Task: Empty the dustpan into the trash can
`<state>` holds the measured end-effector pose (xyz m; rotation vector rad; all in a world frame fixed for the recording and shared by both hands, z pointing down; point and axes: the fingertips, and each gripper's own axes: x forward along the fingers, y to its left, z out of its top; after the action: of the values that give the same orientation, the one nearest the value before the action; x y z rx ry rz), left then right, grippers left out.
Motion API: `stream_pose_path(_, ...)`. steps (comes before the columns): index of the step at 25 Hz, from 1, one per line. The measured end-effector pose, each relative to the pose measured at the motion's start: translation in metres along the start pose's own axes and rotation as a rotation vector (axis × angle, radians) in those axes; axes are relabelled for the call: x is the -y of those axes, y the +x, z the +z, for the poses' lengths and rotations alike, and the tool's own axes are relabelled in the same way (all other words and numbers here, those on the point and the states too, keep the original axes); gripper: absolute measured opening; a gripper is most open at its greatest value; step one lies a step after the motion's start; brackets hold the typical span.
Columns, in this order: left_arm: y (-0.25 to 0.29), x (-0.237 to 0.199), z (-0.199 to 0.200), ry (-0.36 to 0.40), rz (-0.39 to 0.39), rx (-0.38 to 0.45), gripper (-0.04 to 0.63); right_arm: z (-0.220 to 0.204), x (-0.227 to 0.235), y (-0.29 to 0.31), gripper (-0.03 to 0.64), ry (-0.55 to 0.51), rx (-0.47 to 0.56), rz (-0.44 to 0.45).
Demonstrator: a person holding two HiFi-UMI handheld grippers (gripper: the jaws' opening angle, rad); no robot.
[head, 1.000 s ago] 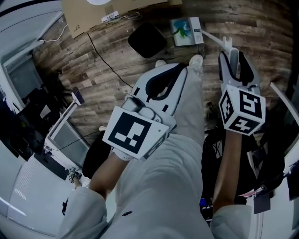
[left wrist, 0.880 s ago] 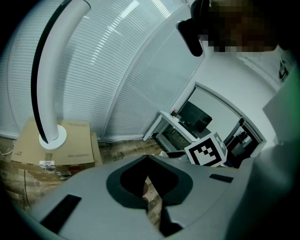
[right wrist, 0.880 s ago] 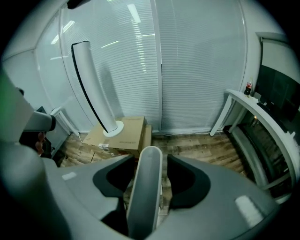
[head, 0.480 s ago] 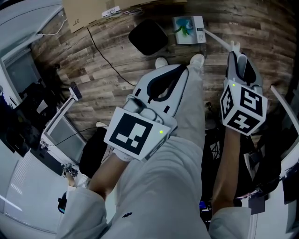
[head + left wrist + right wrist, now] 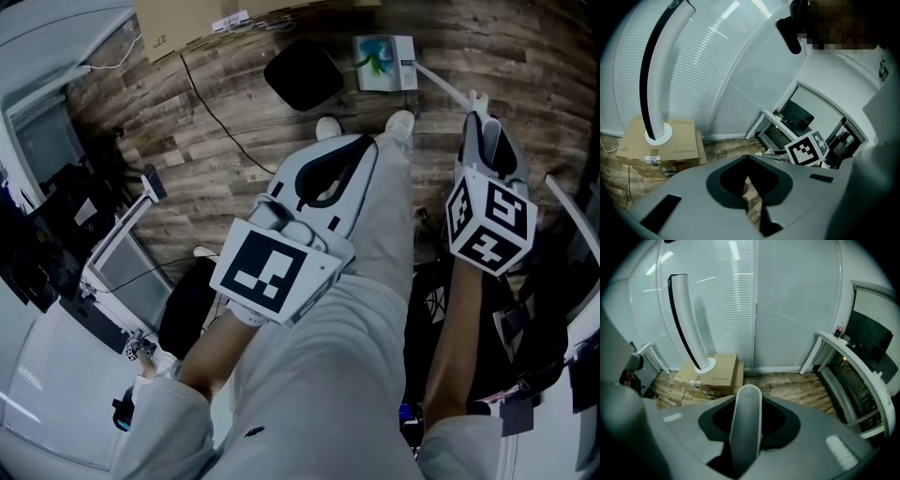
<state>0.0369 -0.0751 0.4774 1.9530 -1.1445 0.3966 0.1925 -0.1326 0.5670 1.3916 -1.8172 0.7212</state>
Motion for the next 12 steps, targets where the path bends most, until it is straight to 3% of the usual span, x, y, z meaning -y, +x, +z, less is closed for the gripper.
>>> stream_pose_path(12, -0.028, 0.014, 0.0, 0.031, -0.023, 0.02, 0.006, 0.002, 0.014, -0.061, 0.121, 0.113, 0.056, -0.061)
